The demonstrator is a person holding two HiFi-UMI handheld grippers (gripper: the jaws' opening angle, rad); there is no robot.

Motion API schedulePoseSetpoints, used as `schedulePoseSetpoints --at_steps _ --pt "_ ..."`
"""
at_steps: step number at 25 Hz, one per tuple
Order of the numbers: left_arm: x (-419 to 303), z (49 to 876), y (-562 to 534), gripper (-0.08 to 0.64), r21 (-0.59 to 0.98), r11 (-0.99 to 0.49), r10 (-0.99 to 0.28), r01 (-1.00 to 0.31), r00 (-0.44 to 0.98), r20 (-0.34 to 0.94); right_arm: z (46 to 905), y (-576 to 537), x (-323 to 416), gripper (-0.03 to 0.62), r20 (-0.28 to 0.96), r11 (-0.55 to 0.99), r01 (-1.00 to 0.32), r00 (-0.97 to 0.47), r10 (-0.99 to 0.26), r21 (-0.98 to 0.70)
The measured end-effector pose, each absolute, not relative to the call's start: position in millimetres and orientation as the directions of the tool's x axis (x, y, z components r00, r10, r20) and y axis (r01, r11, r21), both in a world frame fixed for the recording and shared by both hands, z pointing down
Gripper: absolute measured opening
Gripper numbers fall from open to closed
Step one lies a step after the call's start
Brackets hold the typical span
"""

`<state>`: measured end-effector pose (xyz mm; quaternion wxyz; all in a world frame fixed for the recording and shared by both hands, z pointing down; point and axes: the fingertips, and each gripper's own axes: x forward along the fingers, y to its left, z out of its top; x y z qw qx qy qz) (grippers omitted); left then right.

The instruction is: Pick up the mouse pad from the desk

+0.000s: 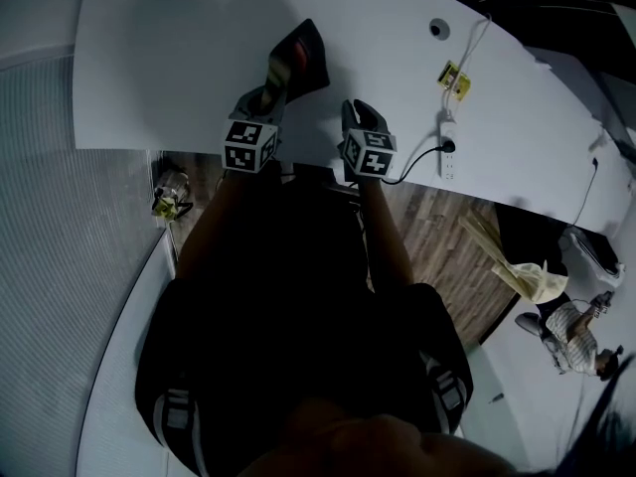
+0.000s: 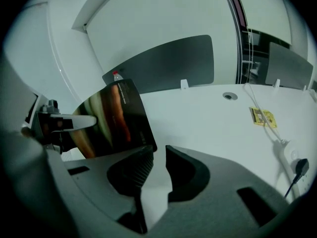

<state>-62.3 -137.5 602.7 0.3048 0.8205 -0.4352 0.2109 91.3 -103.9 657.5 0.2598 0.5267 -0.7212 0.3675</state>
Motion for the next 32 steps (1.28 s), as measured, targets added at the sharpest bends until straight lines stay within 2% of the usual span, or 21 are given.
schedulePoseSetpoints --at_steps 12,32 --pt "-60.1 581.3 -140.4 0.025 0.299 -0.428 -0.626 -0.853 0.519 0.582 637.3 -107.9 95.9 0.006 0.738 0.172 -0.953 -0.301 -0.604 -0.249" --pt "-33.1 537.6 -137.1 0.025 0.284 -0.368 -0.719 -0.885 0.465 0.516 584.0 -119.2 119.2 0.002 0.648 0.217 -0.934 -0.353 -0.675 -0.283"
